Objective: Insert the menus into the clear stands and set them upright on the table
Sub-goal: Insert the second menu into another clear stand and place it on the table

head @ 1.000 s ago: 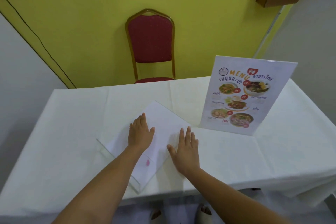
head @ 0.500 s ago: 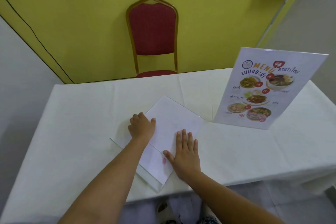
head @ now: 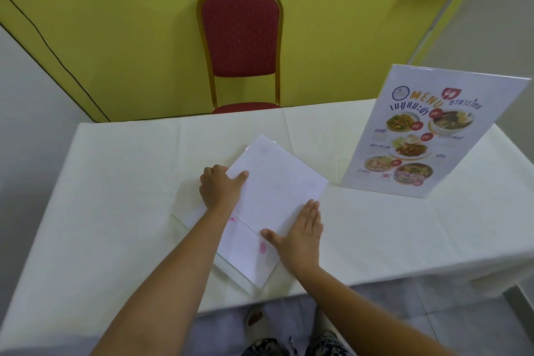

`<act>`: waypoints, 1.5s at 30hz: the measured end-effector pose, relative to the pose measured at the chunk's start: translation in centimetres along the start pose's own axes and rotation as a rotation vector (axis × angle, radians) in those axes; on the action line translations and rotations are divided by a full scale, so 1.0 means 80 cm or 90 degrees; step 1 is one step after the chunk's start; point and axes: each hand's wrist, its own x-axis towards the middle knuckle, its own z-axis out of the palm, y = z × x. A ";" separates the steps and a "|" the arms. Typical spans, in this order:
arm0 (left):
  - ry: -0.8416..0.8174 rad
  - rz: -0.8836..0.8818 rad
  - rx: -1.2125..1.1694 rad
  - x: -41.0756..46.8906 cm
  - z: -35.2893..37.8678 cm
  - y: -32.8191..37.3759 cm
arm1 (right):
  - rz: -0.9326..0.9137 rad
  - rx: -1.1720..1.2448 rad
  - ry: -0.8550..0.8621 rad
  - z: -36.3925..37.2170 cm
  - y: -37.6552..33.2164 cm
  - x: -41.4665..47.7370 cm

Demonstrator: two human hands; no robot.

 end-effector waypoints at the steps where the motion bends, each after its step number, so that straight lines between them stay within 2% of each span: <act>1: 0.005 0.002 -0.029 -0.001 -0.001 -0.001 | -0.005 0.026 0.006 -0.002 -0.003 -0.003; 7: 0.034 0.002 -0.133 -0.004 -0.013 -0.012 | 0.017 0.206 0.055 -0.010 -0.024 -0.018; 11: 0.060 -0.006 -0.156 -0.004 -0.024 -0.017 | -0.022 0.293 0.074 -0.017 -0.039 -0.021; 15: 0.107 0.039 -0.197 -0.004 -0.041 0.002 | -0.070 0.329 0.106 -0.029 -0.051 -0.017; 19: 0.120 0.092 -0.265 -0.001 -0.062 0.029 | -0.115 0.300 0.178 -0.056 -0.063 0.004; 25: 0.071 0.196 -0.335 -0.001 -0.066 0.060 | -0.169 0.242 0.271 -0.107 -0.071 0.024; 33: 0.043 0.188 -0.399 -0.006 -0.072 0.085 | -0.247 0.197 0.278 -0.124 -0.072 0.019; 36: 0.090 0.200 -0.392 -0.009 -0.087 0.090 | -0.276 0.189 0.271 -0.125 -0.074 0.020; 39: 0.206 0.239 -0.299 -0.011 -0.107 0.101 | -0.321 0.174 0.249 -0.126 -0.082 0.024; 41: 0.254 0.263 -0.250 -0.016 -0.124 0.111 | -0.361 0.153 0.272 -0.126 -0.090 0.026; 43: 0.262 0.304 -0.225 -0.024 -0.139 0.121 | -0.425 0.113 0.317 -0.125 -0.097 0.025; 45: 0.245 0.331 -0.213 -0.037 -0.149 0.128 | -0.482 0.092 0.299 -0.126 -0.103 0.025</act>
